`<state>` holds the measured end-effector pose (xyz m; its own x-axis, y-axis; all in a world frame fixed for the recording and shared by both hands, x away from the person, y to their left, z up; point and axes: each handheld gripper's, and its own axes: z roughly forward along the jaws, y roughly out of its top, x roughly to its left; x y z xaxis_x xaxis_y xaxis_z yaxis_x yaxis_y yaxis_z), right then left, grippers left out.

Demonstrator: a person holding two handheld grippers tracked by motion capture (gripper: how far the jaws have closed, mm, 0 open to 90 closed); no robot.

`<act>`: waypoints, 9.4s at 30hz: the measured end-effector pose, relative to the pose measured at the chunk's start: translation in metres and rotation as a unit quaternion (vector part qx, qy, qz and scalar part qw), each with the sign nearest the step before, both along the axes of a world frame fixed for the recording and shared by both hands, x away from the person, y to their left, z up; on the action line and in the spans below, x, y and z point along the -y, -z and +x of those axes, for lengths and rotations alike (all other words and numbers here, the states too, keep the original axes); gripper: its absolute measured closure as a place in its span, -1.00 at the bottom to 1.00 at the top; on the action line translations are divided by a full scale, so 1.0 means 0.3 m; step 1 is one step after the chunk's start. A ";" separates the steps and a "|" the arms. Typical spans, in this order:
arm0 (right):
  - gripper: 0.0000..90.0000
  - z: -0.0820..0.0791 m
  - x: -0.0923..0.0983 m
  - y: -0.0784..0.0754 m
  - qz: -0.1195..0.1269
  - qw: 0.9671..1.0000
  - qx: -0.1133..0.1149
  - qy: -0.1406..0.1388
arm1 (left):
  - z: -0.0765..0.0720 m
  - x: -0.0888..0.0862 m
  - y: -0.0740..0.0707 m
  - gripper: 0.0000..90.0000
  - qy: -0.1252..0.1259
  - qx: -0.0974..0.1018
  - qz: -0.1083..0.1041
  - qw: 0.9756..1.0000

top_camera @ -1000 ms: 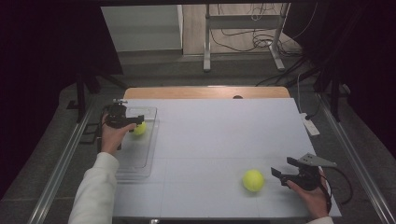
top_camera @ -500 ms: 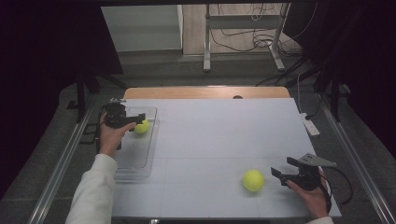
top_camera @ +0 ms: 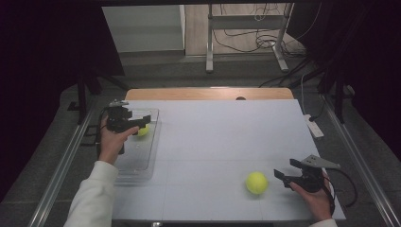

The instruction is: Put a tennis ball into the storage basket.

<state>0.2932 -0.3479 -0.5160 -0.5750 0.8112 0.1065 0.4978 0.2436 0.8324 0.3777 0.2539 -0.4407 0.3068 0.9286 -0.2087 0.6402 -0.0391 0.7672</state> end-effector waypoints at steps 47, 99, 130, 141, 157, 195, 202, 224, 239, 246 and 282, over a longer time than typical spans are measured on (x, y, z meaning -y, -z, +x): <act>-0.69 -0.003 0.008 -0.002 -0.002 1.000 0.001 0.003 | -0.181 0.121 0.016 -0.66 0.095 0.046 -0.046 0.993; -0.69 0.007 0.015 0.002 0.000 1.000 -0.001 0.003 | -0.270 0.359 0.007 -0.67 0.189 0.063 -0.025 0.980; -0.69 0.010 0.021 0.005 0.002 1.000 -0.001 0.003 | -0.264 0.489 0.024 -0.68 0.237 0.056 -0.003 0.970; -0.69 0.005 0.021 0.000 0.006 1.000 0.002 -0.002 | -0.263 0.535 0.036 -0.69 0.250 0.046 0.002 0.967; -0.69 0.005 0.018 -0.001 -0.001 1.000 0.004 -0.006 | -0.267 0.599 0.058 -0.70 0.274 0.036 0.012 0.961; -0.69 0.008 0.016 -0.001 -0.003 1.000 0.005 -0.004 | -0.283 0.793 0.061 -0.70 0.343 0.028 0.007 0.939; -0.69 0.008 0.015 -0.001 -0.005 1.000 0.005 -0.005 | -0.284 0.822 0.066 -0.71 0.351 0.025 0.009 0.936; -0.69 0.009 0.013 0.001 -0.005 1.000 0.004 -0.007 | -0.282 0.908 0.087 -0.72 0.376 0.014 0.011 0.927; -0.68 0.009 0.014 0.001 -0.006 1.000 0.005 -0.006 | -0.284 0.967 0.104 -0.75 0.397 0.008 0.017 0.918; -0.69 0.009 0.014 0.002 -0.007 1.000 0.004 -0.006 | -0.286 0.993 0.118 -0.77 0.404 0.002 0.017 0.914; -0.69 0.010 0.017 0.005 -0.005 1.000 -0.001 -0.006 | -0.278 1.123 0.205 -0.85 0.430 -0.034 0.047 0.901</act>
